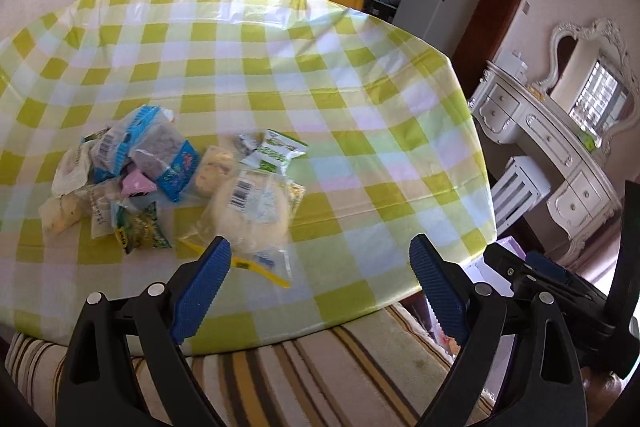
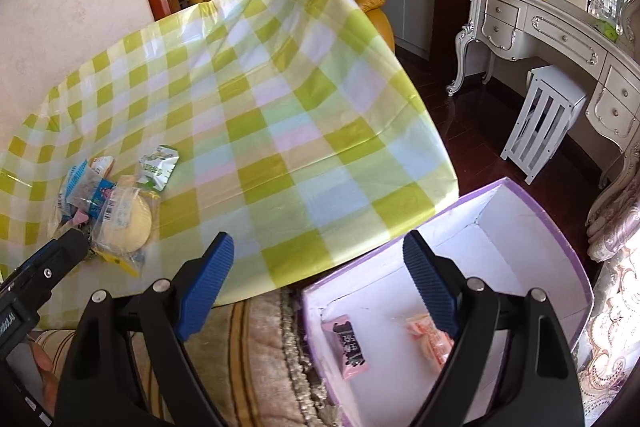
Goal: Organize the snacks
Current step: 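Grasp the white cookie pack with the left tool while the right tool grasps the round clear bread pack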
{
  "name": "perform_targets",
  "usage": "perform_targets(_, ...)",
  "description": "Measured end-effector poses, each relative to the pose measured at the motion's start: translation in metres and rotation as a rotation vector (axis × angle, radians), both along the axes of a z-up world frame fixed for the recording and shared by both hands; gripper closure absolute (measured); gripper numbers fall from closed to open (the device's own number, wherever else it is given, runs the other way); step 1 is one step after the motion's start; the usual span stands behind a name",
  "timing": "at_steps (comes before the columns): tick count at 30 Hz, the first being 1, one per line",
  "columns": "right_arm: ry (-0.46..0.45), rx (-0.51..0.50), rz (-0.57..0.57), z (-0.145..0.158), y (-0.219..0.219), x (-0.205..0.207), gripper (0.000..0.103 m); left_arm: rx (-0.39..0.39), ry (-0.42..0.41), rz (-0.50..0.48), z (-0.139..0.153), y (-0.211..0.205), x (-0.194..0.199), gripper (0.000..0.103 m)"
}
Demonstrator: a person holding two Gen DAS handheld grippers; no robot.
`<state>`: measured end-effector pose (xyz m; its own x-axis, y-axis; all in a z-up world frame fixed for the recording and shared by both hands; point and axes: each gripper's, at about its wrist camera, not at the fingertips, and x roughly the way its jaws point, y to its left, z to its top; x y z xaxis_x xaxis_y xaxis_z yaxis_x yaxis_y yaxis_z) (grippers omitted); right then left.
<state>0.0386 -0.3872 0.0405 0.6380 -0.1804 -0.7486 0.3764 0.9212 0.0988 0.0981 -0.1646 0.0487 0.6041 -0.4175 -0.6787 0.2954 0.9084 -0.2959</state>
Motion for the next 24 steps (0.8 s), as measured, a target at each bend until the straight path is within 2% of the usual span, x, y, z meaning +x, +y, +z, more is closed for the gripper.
perform_targets(5,0.002,0.001,0.046,-0.003,0.035,0.014,0.017,-0.060,0.033,0.163,-0.008,0.065,0.014,0.022)
perform_targets(9,0.013,0.007,0.081,-0.007,0.058,0.027,0.017,-0.076,0.058,0.255,-0.016,0.104,0.022,0.026)
perform_targets(18,0.007,0.011,0.161,-0.017,0.106,0.061,0.017,-0.048,0.073,0.382,-0.026,0.166,0.045,0.029)
perform_targets(24,0.002,-0.006,0.182,-0.022,0.132,0.084,0.017,-0.012,0.096,0.406,-0.036,0.191,0.072,0.029)
